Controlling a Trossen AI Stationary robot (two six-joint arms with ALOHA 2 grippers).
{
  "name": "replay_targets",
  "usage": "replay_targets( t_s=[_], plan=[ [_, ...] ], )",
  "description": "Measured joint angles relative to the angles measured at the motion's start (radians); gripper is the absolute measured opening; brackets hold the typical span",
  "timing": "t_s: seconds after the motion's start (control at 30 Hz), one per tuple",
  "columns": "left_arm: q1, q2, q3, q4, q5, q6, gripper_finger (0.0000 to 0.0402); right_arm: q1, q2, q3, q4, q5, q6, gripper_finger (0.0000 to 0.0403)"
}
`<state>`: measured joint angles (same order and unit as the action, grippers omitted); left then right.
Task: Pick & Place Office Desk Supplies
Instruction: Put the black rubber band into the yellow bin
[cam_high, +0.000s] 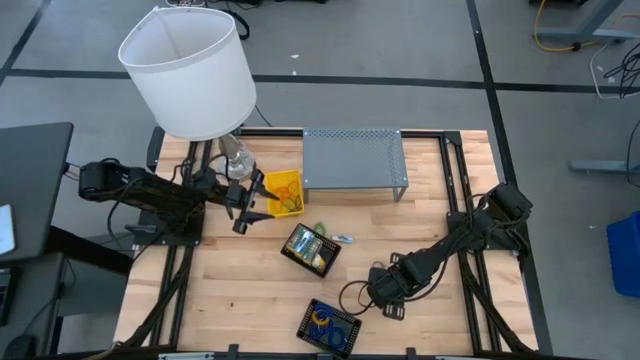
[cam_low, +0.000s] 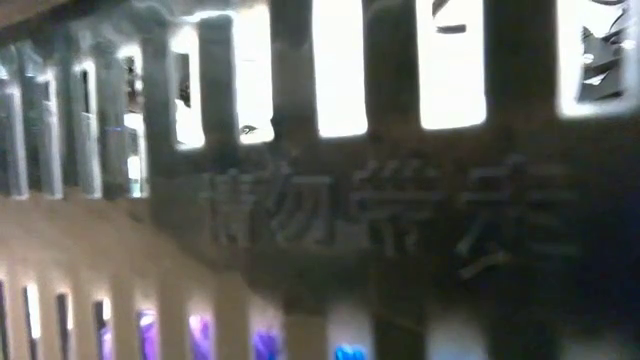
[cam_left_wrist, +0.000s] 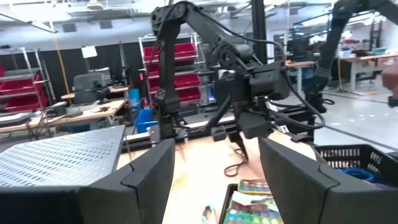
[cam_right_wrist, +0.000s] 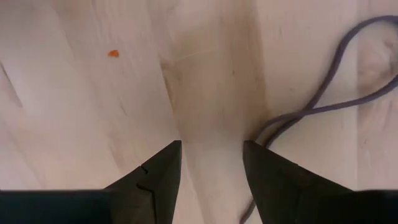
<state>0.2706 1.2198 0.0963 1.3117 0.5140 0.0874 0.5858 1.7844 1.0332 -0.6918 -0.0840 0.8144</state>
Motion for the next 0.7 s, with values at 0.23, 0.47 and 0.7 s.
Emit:
replay_targets(
  t_s=[0.23,0.47,0.7],
  plan=[
    [-0.002,0.0,0.0,0.0,0.003,0.001,0.024,-0.024,0.0,-0.001,-0.042,0.098,0.012,0.0181],
    [-0.002,0.0,0.0,0.0,0.003,0.001,0.024,-0.041,0.0,-0.001,-0.106,0.114,0.034,0.0181],
    [-0.002,0.0,0.0,-0.001,0.003,0.001,0.024,-0.039,-0.008,-0.062,0.007,0.152,0.04,0.018]
  ],
)
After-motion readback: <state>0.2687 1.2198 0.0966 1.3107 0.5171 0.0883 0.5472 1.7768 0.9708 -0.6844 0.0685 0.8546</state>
